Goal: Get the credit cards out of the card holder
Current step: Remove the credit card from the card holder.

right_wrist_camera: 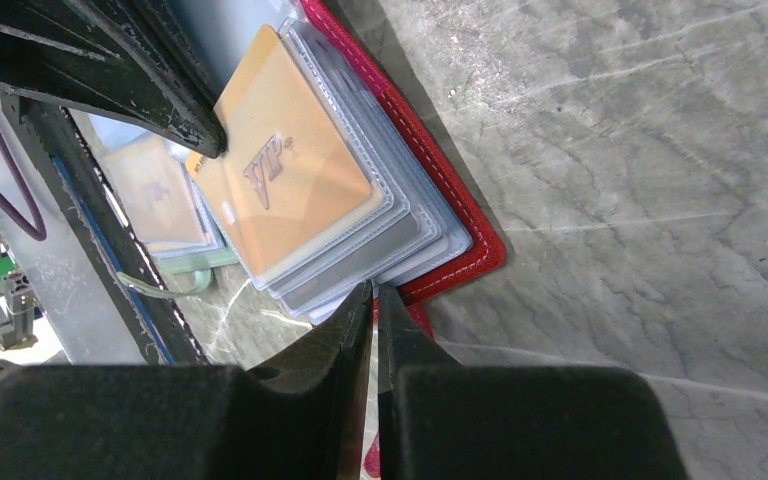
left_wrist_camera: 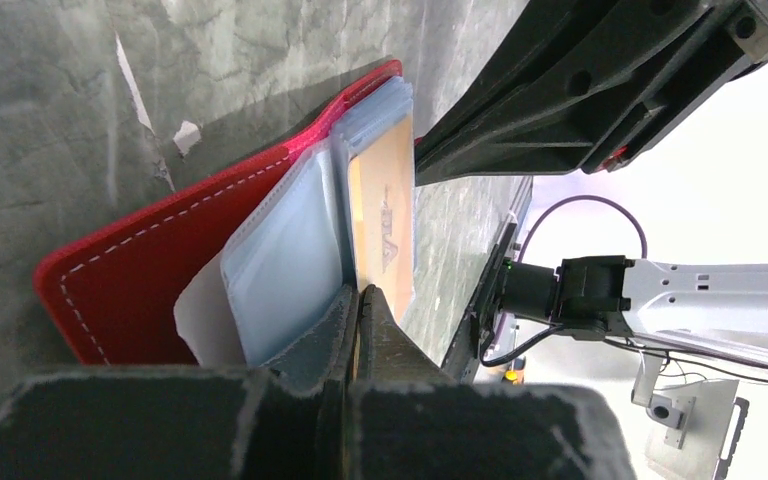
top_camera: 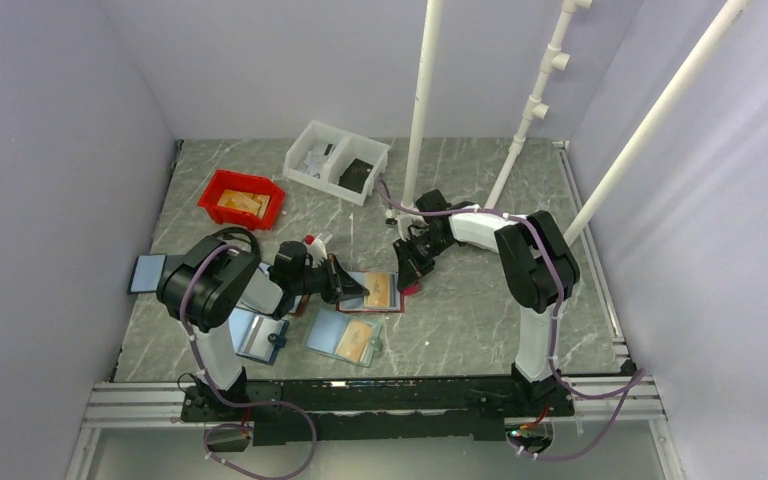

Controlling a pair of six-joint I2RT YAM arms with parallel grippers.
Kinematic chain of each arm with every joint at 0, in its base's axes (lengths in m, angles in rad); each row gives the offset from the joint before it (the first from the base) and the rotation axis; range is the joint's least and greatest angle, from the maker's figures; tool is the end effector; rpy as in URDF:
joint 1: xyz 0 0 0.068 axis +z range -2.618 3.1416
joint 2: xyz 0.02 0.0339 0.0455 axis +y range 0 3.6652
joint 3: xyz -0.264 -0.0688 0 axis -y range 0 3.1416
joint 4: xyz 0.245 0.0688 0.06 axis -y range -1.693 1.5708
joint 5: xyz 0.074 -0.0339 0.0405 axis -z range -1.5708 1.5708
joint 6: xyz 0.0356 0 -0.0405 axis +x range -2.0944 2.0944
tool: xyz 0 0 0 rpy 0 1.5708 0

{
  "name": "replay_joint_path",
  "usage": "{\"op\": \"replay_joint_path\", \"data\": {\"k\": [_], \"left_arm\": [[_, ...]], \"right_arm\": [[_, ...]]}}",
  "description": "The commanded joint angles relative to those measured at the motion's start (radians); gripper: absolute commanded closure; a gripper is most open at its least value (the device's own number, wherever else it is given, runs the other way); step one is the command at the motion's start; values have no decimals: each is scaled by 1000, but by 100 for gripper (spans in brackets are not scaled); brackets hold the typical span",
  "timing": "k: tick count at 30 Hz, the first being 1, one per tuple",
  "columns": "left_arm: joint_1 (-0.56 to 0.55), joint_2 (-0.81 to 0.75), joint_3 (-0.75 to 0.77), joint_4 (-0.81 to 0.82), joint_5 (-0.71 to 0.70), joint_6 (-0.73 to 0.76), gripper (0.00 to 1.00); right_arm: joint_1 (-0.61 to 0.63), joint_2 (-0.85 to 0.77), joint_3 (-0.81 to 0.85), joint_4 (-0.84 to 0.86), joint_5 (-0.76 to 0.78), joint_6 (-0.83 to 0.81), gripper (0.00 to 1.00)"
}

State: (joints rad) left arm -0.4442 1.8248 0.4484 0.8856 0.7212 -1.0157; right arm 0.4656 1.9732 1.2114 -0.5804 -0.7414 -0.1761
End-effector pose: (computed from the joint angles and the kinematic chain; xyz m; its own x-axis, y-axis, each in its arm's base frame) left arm 0.2440 -0.1421 0.0928 -0.9455 -0.2569 -0.2003 0.0855 0.3976 -0.9135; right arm 0.3152 0.1853 0.1331 -0.7749 -0.5339 -0.3383 -0.6131 0.5046 0.6079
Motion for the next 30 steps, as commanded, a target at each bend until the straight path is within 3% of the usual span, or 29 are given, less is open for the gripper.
{"op": "replay_joint_path", "data": {"k": [1,6,9,12,15,18,21,25,30], "left_arm": [[14,-53,-18,4,48,8,100],[15,-74,-11,8,71,30,100],[8,-114,18,-44,85,101,100],[-17,-199,78,-278,60,257,100],[-53,-296,137,-488,-2,434,100],[-80,-378,162,-583,-26,574,100],[-104,-443,167,-634,-30,730,100],[-130,-500,176,-702,-44,859,100],[-176,-518,197,-765,-73,960,100]], "right_arm": [[5,33,0,-11,112,-53,90],[6,-26,20,-51,12,-127,86],[6,-128,13,-59,-22,-193,77],[5,-232,-4,-61,-34,-270,62],[5,-336,-39,-23,-20,-327,56],[3,-480,-153,88,-50,-398,48],[-2,-565,-272,160,-142,-594,32],[-48,-547,-276,113,-216,-682,30],[-63,-545,-308,136,-201,-722,27]]}}
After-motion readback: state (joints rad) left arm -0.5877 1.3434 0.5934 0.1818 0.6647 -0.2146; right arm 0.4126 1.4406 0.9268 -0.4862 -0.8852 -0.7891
